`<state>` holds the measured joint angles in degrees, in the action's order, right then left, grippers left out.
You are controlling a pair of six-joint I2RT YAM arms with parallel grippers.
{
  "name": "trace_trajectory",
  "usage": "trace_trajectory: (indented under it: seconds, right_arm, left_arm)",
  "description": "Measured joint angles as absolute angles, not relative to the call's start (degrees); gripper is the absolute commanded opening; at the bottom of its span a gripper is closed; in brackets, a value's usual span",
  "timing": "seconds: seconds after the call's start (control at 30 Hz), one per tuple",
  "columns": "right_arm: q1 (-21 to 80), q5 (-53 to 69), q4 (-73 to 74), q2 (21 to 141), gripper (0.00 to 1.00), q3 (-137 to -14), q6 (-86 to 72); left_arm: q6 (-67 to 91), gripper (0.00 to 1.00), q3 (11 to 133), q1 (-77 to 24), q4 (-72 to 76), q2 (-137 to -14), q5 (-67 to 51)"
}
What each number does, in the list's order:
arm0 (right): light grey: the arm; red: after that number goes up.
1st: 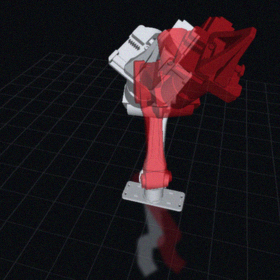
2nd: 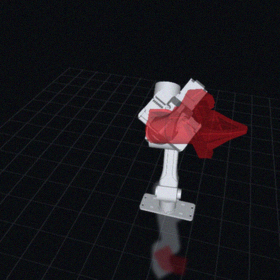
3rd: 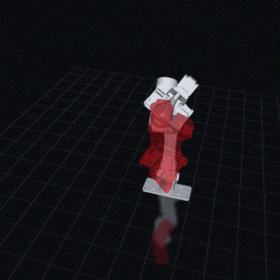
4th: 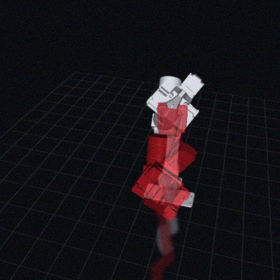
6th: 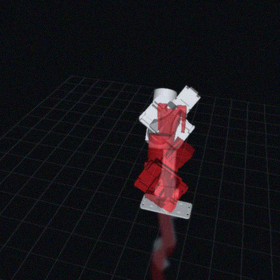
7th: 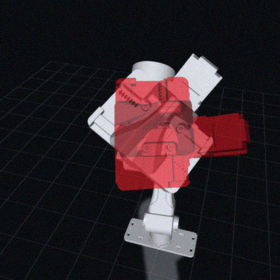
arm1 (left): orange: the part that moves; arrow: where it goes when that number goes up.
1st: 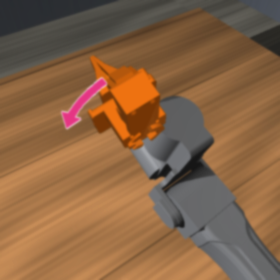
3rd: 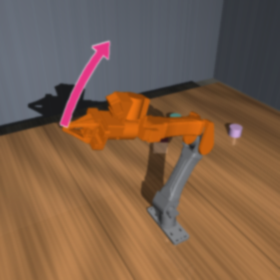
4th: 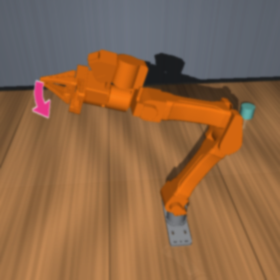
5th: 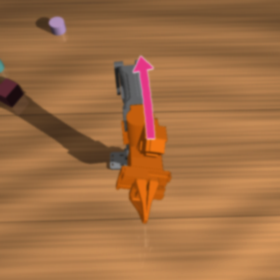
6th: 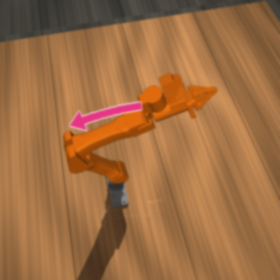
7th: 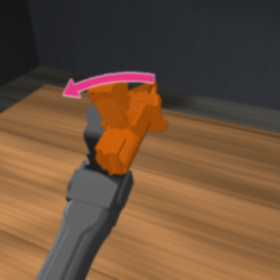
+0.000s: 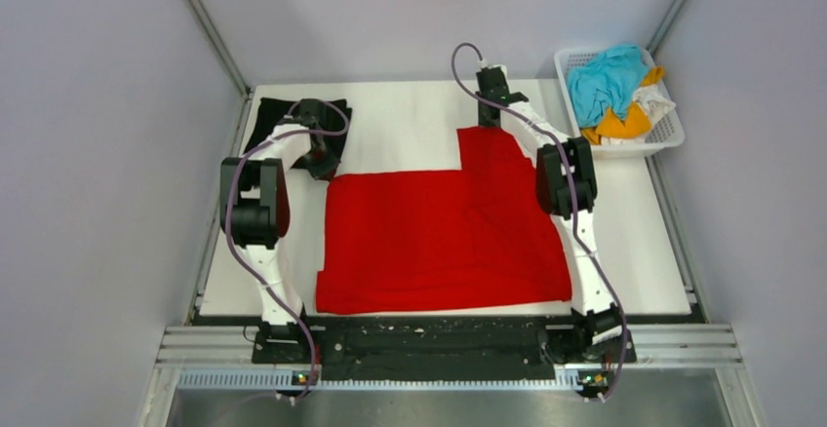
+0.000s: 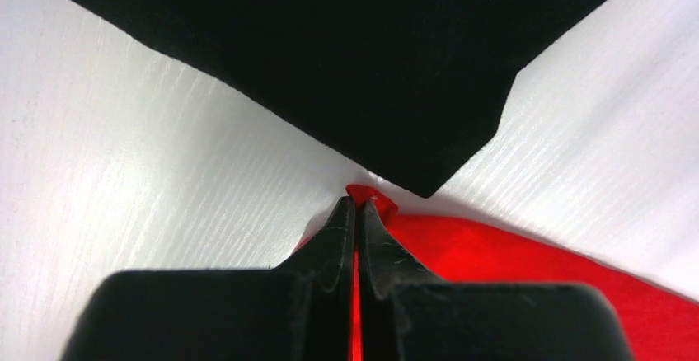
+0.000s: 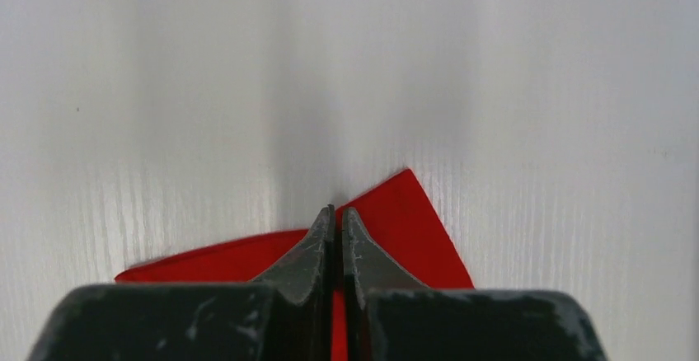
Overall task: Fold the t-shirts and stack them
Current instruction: Fold the other side of the tshirt into a rectangle
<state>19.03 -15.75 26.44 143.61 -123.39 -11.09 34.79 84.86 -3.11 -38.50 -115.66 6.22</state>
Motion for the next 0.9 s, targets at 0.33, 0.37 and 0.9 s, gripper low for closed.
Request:
trace_trajectory:
  seconds: [0.33,0.37,0.9]
  right_arm:
    - [19.6,-15.7,26.0,130.6,0.0,-106.8,-10.0]
    - [19.9,-15.4,25.3,127.1,0.0,-103.0,-10.0]
    - [27.4,-11.9,23.3,78.5,0.0,-64.8,-13.2]
  left_arm:
    - [34.8,0.0,82.1,-3.8,-38.5,-109.5,6.2]
    - [34.8,0.0,81.4,-4.1,-38.4,-108.6,6.2]
    - [36.9,0.0,62.8,-8.3,-35.8,-90.2,7.6]
